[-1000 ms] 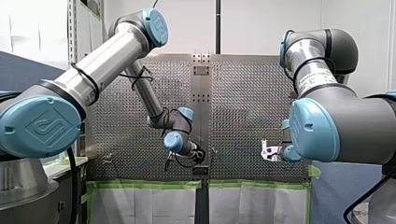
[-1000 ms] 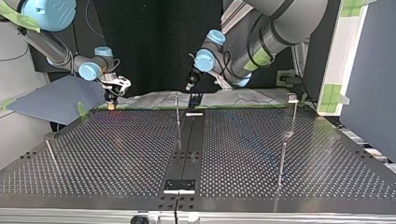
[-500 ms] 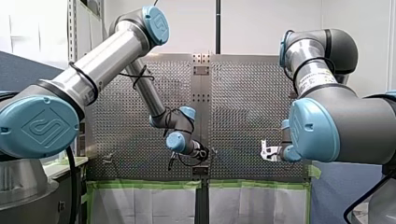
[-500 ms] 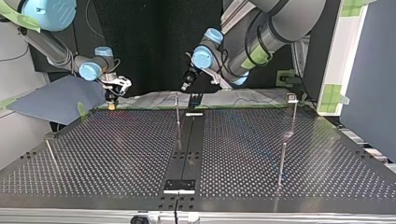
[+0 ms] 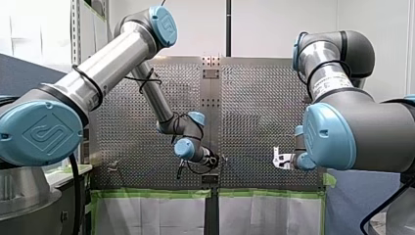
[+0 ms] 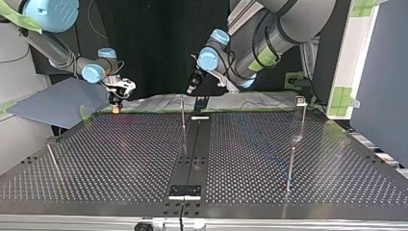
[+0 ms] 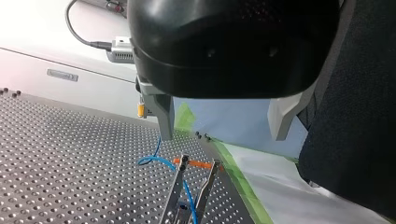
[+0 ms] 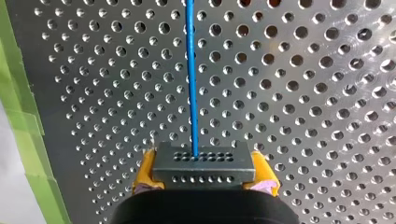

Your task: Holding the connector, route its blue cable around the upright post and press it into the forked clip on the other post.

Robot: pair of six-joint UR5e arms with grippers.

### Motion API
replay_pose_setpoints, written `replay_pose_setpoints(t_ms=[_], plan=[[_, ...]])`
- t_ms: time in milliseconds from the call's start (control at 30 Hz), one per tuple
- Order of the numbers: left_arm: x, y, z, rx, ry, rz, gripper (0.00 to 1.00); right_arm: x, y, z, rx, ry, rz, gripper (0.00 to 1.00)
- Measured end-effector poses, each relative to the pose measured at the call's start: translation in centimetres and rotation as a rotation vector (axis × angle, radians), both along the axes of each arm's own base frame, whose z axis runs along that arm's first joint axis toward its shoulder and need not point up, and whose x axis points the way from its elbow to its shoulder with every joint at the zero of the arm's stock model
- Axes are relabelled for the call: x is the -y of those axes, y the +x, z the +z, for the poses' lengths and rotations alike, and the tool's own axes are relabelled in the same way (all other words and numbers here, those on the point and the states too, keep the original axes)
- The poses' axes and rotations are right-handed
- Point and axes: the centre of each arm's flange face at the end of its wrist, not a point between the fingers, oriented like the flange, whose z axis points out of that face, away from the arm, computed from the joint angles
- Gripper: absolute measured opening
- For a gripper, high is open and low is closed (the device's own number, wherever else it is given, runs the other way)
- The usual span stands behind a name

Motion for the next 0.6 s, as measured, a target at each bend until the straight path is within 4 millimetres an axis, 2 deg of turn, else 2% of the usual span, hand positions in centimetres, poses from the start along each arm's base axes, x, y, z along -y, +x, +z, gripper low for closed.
replay_pose_setpoints(t_ms=[400,600], plan=[[0.0,-0.1,0.1,0.000,0.002,0.002,1.00,0.0,0.0,-0.1,0.002,0.000,0.001,0.00],[0.6,-1.8,1.2,0.028,0.035,-0.003,1.00,0.0,0.1,-0.1,0.003,0.000,0.003,0.00]])
